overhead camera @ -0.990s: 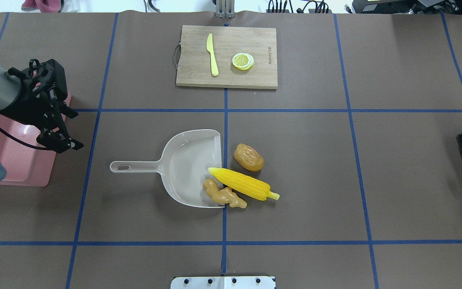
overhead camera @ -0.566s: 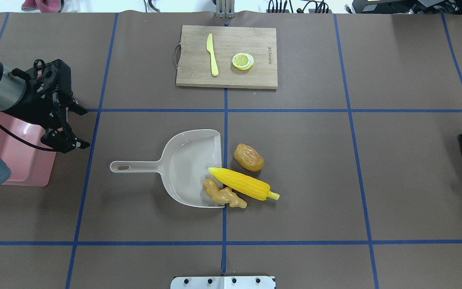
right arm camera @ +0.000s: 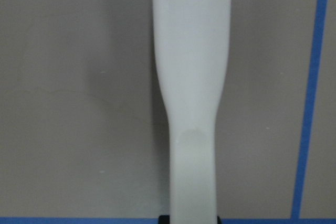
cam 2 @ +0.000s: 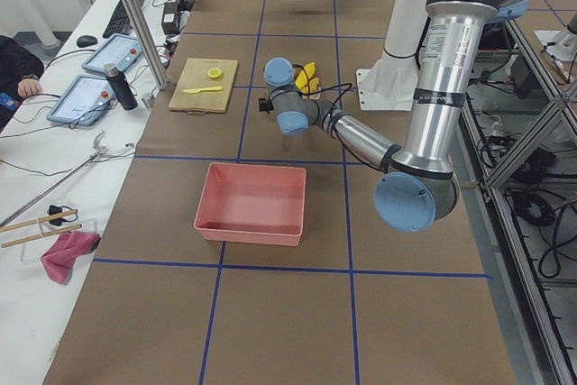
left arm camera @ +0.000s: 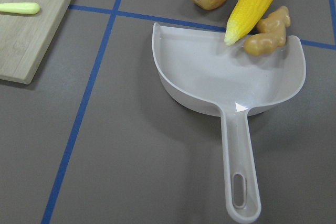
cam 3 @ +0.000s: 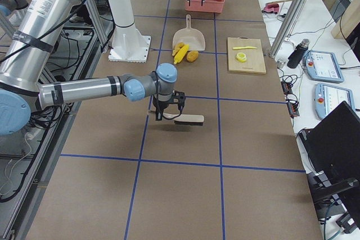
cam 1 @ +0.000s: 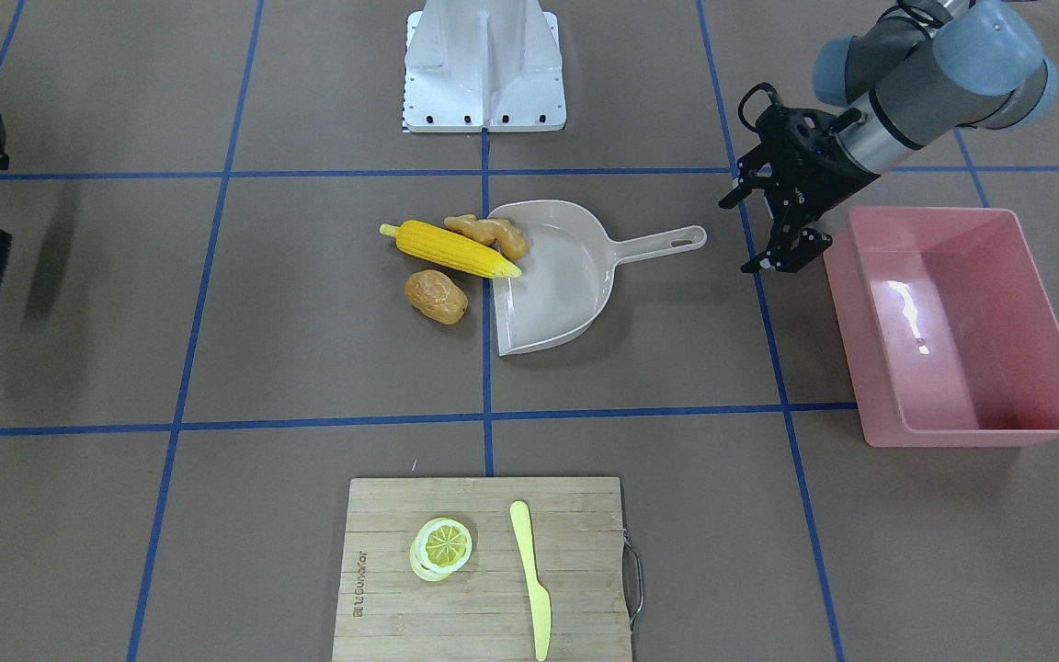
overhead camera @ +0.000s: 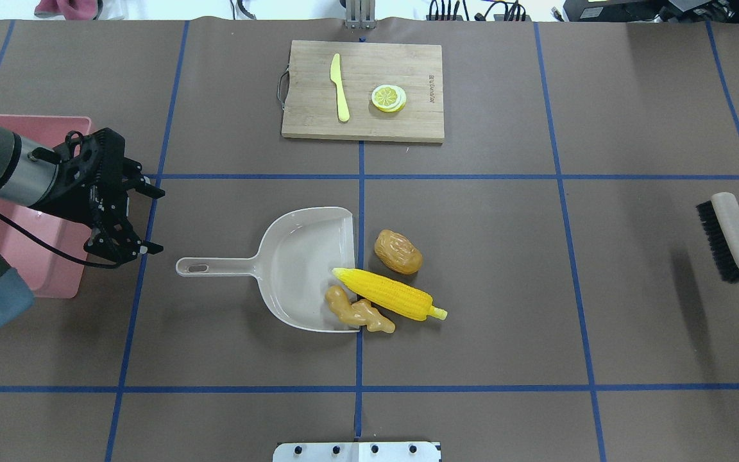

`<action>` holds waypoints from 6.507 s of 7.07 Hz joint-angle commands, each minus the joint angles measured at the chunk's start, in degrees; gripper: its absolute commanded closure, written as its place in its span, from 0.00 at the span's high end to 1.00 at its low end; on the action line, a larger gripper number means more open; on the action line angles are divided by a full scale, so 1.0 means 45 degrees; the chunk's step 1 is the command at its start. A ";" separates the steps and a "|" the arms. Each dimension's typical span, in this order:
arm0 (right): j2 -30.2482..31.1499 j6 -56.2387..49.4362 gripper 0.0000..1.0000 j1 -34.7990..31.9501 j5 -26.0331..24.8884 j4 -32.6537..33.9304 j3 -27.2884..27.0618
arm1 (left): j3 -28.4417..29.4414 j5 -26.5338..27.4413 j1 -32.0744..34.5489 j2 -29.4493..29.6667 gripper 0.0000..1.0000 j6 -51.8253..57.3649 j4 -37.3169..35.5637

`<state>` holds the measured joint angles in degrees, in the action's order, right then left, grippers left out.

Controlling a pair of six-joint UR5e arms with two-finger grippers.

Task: Sweep and dump trash into bin
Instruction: 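Grasp the dustpan handle with the left gripper while the right gripper brings the brush over, then sweep the corn, potato and ginger deeper into the dustpan with the right-held brush, then lift the brush away and return it to the table edge with the right gripper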

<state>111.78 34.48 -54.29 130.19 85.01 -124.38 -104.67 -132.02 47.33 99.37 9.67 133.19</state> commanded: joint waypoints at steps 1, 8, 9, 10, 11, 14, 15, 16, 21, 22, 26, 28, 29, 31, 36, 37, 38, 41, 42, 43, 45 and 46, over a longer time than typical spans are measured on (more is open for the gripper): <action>-0.3164 0.2318 0.00 0.1839 -0.0043 0.2451 -0.1090 | 0.0621 0.0506 -0.0769 -0.0091 0.95 -0.1304 0.2308; -0.9700 0.7122 0.00 0.6809 -0.2250 0.4683 0.1190 | 0.2515 0.2970 -0.3115 0.0767 0.93 -0.2345 0.4307; -0.9897 0.7142 0.00 0.6811 -0.2250 0.4683 0.1465 | 0.2672 0.3125 -0.3194 0.0827 0.93 -0.2345 0.4288; -0.9938 0.7162 0.00 0.6830 -0.2289 0.4644 0.1700 | 0.2751 0.3300 -0.3330 0.0904 0.93 -0.2345 0.4230; -0.9939 0.7355 0.00 0.6869 -0.2289 0.4160 0.2031 | 0.2887 0.3341 -0.3389 0.1060 0.93 -0.2345 0.4210; -1.0190 0.7962 0.00 0.7162 -0.2250 0.2265 0.3243 | 0.2928 0.3537 -0.3585 0.1276 0.93 -0.2345 0.4132; -1.1005 0.8233 0.00 0.7162 -0.2231 0.2261 0.3729 | 0.2908 0.3614 -0.3605 0.1276 0.93 -0.2345 0.4112; -1.1670 0.8410 0.00 0.7162 -0.2211 0.2241 0.4236 | 0.2850 0.3789 -0.3624 0.1276 0.93 -0.2345 0.3958; -1.3683 0.9131 0.00 0.7435 -0.2211 0.2241 0.5332 | 0.2869 0.3810 -0.3624 0.1276 0.93 -0.2345 0.3937; -1.4037 0.9135 0.00 0.7436 -0.2231 0.2028 0.5761 | 0.2869 0.3810 -0.3624 0.1276 0.93 -0.2345 0.3937; -1.4897 0.9310 0.00 0.7573 -0.2114 0.1128 0.6838 | 0.2869 0.3810 -0.3624 0.1257 0.93 -0.2345 0.3937; -1.4978 0.9291 0.00 0.7302 -0.1415 0.1206 0.6703 | 0.2888 0.3810 -0.3624 0.1257 0.93 -0.2345 0.3937; -1.4978 0.9291 0.00 0.6912 -0.0888 0.1245 0.6606 | 0.2889 0.3810 -0.3624 0.1257 0.93 -0.2345 0.3937; -1.4744 0.9213 0.00 0.5742 -0.0026 0.2348 0.5830 | 0.2889 0.3810 -0.3624 0.1257 0.93 -0.2345 0.3937; -0.8565 0.6095 0.00 0.2676 -0.0063 0.3628 0.1610 | 0.2908 0.3810 -0.3624 0.1257 0.80 -0.2345 0.3917; -0.7566 0.4908 0.00 0.2110 -0.0024 0.3608 0.1450 | 0.2869 0.3810 -0.3624 0.1257 0.66 -0.2345 0.3762; -0.6647 0.4026 0.00 0.1620 -0.0004 0.3531 0.1294 | 0.2869 0.3810 -0.3624 0.1257 0.58 -0.2345 0.3761; -0.4224 0.1019 0.00 -0.0155 0.0441 0.3511 0.1195 | 0.2830 0.3830 -0.3624 0.1257 0.36 -0.2287 0.3761; -0.3481 -0.0266 0.00 -0.0664 0.0696 0.3491 0.1233 | 0.2811 0.3830 -0.3624 0.1257 0.35 -0.2267 0.3761; -0.2971 -0.0937 0.00 -0.1037 0.0757 0.3278 0.1272 | 0.2810 0.3830 -0.3624 0.1257 0.32 -0.2267 0.3761; -0.1275 -0.1371 0.00 -0.1137 0.0777 0.0133 0.2435 | 0.2791 0.3830 -0.3624 0.1257 0.20 -0.2247 0.3761; -0.0629 -0.1412 0.00 -0.1293 0.0796 -0.2227 0.3624 | 0.2752 0.3810 -0.3624 0.1237 0.06 -0.2247 0.3761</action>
<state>104.82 28.98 -59.30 133.66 86.93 -113.80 -92.14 -114.80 31.02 105.01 -0.45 150.12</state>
